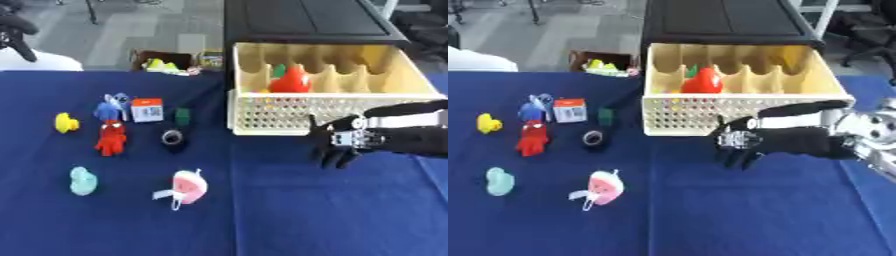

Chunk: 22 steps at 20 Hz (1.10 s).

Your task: Pick up objects from table and place into drawer.

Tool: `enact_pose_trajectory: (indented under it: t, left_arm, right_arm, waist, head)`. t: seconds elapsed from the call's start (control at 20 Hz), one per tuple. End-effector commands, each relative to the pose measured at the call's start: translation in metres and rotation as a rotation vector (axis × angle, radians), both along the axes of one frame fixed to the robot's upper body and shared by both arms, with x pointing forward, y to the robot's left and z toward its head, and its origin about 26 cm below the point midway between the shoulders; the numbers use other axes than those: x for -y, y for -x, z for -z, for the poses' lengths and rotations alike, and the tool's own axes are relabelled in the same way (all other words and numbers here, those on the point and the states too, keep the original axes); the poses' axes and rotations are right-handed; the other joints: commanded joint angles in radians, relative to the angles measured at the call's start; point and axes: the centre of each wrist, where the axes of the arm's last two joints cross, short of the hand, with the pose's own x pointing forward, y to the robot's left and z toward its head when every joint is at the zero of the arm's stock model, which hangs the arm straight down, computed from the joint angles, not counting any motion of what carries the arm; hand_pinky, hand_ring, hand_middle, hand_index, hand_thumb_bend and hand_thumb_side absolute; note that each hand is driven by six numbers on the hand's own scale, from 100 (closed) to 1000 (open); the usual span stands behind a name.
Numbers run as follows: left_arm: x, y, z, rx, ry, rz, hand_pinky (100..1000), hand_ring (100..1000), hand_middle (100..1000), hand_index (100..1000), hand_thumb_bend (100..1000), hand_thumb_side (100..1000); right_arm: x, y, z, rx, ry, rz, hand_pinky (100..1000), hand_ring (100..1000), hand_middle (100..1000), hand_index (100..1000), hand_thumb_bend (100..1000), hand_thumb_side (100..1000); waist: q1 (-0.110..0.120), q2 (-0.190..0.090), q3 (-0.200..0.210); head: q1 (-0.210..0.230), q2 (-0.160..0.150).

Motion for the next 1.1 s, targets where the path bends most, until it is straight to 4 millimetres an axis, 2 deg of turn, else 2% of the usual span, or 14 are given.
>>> enact_pose_trajectory:
  t: [0.05, 0.35, 1.1]
  left_arm:
    - [-0.001, 0.004, -0.007, 0.033, -0.002, -0.008, 366, 536, 591, 829, 100, 918]
    - [-0.003, 0.005, -0.006, 0.03, 0.004, -0.017, 368, 536, 591, 829, 100, 922]
    - [-0.003, 0.004, -0.005, 0.029, 0.007, 0.0, 374, 540, 595, 833, 100, 918]
  right_arm:
    - [0.002, 0.003, -0.01, -0.17, 0.094, 0.076, 804, 839, 823, 972, 100, 1000]
    - [0.006, 0.0, -0.01, -0.149, 0.107, 0.115, 791, 834, 886, 977, 100, 1000]
    - [0.015, -0.019, -0.009, -0.077, 0.163, 0.207, 820, 854, 883, 945, 100, 1000]
  waist:
    - [0.001, -0.013, 0.003]
    - [0.002, -0.006, 0.003]
    - [0.001, 0.004, 0.011]
  head:
    - [-0.003, 0.0]
    - [-0.01, 0.005]
    - [-0.037, -0.018]
